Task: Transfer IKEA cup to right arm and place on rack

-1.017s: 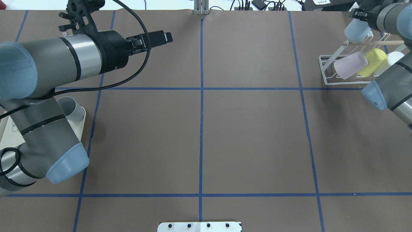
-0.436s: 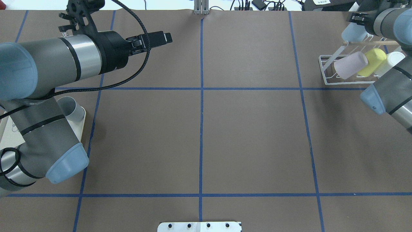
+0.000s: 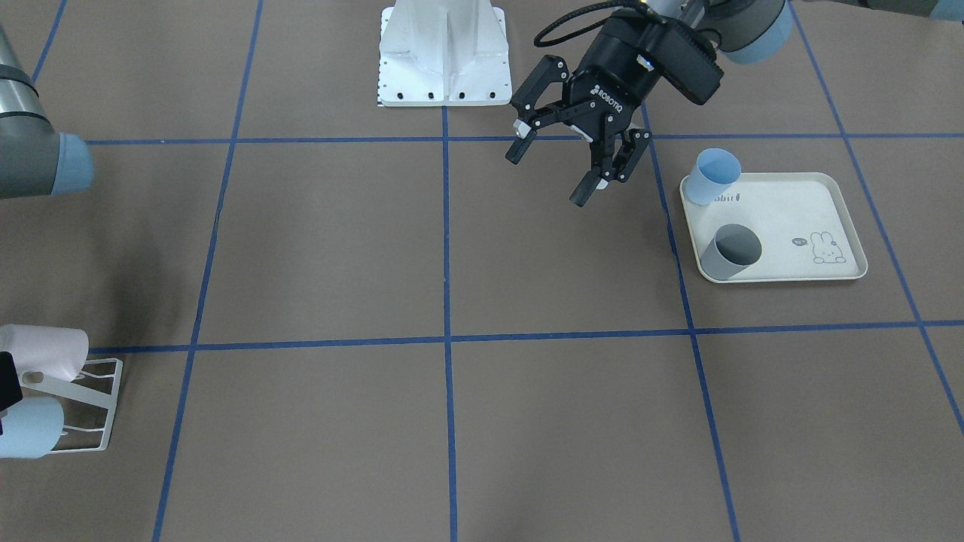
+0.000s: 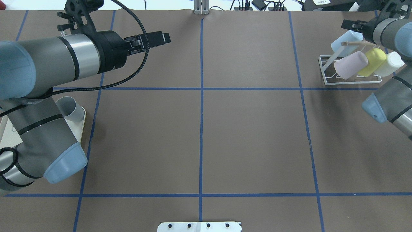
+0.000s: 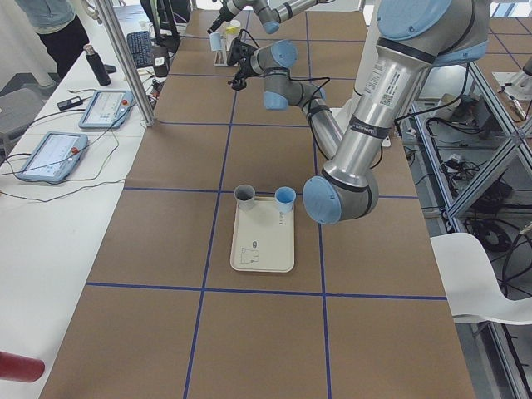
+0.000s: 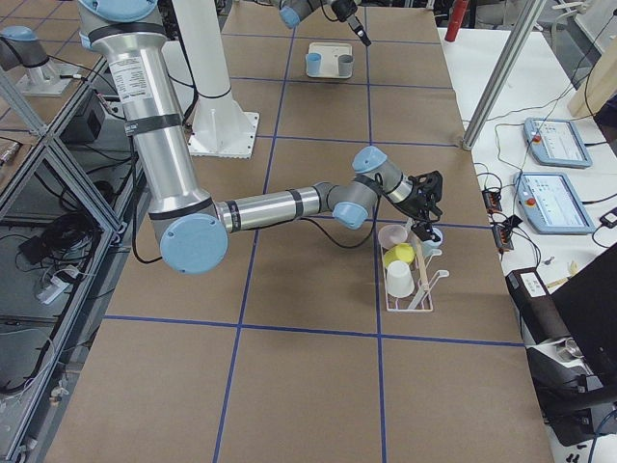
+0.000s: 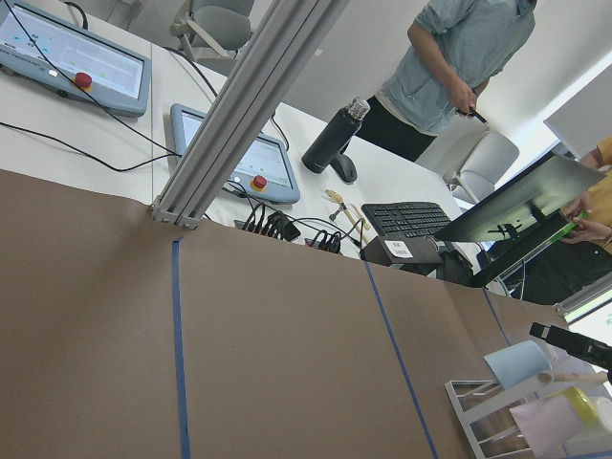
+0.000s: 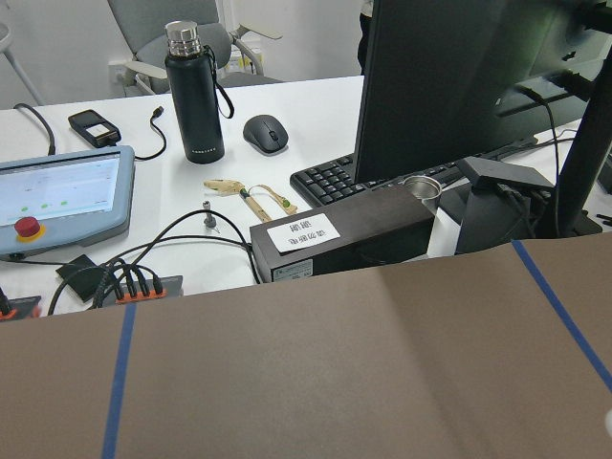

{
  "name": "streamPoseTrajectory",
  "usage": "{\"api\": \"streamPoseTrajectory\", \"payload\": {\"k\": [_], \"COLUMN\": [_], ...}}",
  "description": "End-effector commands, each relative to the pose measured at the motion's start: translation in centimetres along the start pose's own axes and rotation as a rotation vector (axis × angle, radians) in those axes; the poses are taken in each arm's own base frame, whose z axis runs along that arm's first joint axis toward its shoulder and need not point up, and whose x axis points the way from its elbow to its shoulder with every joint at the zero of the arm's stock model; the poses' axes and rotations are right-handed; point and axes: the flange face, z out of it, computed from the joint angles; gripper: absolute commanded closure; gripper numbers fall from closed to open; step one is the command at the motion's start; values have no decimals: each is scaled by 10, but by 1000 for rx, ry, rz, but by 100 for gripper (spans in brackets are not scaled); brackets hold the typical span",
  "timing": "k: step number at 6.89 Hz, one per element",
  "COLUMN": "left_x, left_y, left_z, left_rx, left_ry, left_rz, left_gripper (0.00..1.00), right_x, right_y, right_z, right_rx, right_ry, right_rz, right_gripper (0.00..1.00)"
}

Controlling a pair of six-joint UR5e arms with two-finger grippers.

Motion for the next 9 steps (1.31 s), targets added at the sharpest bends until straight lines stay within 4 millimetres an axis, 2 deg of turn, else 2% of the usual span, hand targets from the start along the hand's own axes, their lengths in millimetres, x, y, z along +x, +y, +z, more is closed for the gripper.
{"api": "streamPoseTrajectory", "payload": {"k": [1, 2, 3, 4, 5, 7, 9], "left_x": [8, 3, -22, -64, -99, -195, -258], "left_y": [-5, -21, -20, -14, -14, -18, 2], "left_z": [-18, -31, -57, -70, -79, -115, -121], "left_rx": [-28, -29, -47, -80, -167, -386, -588], "left_ry": [-85, -161, -208, -275, -309, -376, -390], "left_rz": [114, 201, 284, 373, 462, 563, 457], "left_gripper": [1, 1, 1, 1, 1, 1, 1], "right_x": [-12, -10, -1, 5, 8, 9, 9], "right_y": [-9, -6, 3, 8, 14, 18, 22], "right_z": [-18, -44, -79, -114, -129, -130, -135], "right_rx": [15, 3, -37, -68, -104, -126, -155], "right_ry": [-43, -79, -119, -137, -157, -168, -188], "right_rz": [-1, -2, -4, -5, -3, -5, -6], "right_gripper": [0, 0, 0, 0, 0, 0, 0]}}
